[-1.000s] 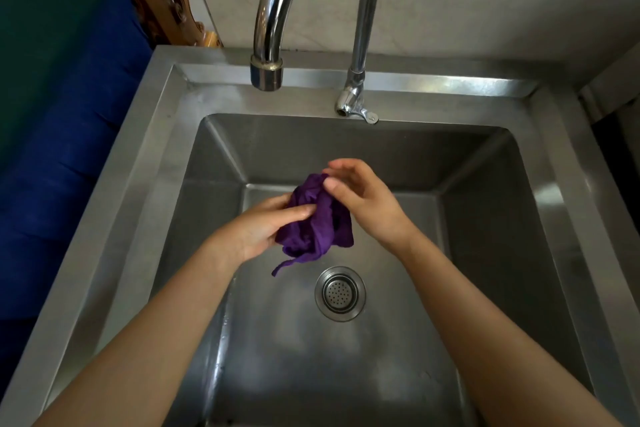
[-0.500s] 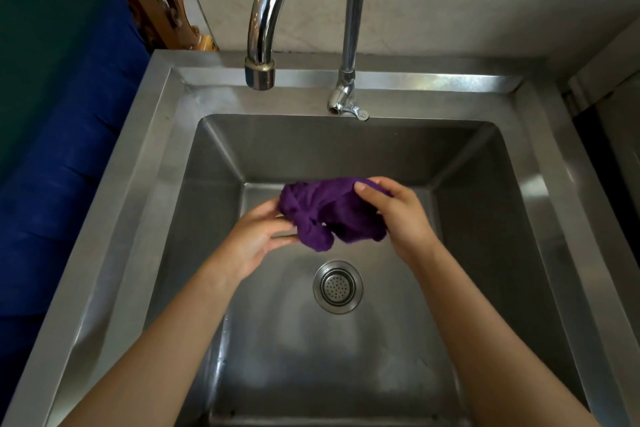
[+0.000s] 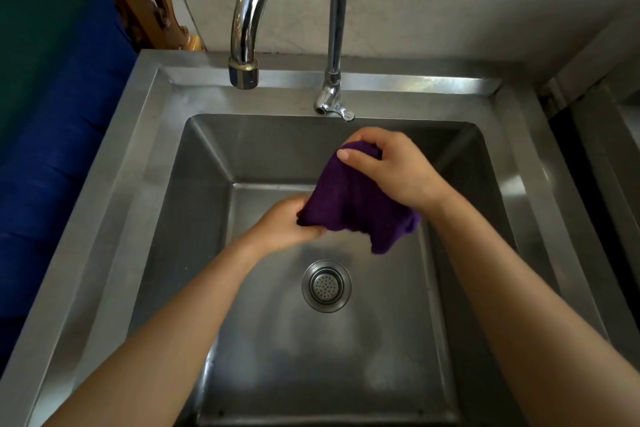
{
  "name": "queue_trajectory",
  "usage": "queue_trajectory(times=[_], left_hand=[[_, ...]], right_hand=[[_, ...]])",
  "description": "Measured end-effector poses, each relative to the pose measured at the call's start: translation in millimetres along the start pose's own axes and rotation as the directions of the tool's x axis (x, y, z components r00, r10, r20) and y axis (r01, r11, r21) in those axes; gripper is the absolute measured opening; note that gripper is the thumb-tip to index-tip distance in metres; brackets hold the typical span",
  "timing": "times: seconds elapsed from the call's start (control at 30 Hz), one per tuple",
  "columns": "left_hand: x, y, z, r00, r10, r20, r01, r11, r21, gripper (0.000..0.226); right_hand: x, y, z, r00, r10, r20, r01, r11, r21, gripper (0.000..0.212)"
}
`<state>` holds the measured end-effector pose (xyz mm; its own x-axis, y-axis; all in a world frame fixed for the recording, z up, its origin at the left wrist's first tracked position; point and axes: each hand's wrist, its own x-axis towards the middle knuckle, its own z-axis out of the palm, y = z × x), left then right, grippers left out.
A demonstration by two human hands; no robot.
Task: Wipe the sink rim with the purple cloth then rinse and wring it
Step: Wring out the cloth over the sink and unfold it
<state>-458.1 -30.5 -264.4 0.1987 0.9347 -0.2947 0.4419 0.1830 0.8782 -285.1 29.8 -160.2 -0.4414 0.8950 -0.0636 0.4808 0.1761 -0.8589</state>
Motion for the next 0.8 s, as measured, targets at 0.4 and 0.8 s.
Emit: queue_trajectory(times=[0.4, 0.8], left_hand=[[-22.2, -13.8, 11.8, 0.921, -0.359, 0.152, 0.322, 0.481, -0.815, 0.022], [-19.2, 7.9, 17.3, 0.923, -0.379, 0.073, 0.25, 0.443, -0.861, 0.035]], right_hand=[[-11.7, 25.6, -18.4, 0.997, 0.016, -0.08, -0.023, 0.996, -0.092, 0.019], [-77.4, 72.2, 55.5, 0.951, 0.296, -0.089, -0.252, 0.909, 0.332, 0.022]])
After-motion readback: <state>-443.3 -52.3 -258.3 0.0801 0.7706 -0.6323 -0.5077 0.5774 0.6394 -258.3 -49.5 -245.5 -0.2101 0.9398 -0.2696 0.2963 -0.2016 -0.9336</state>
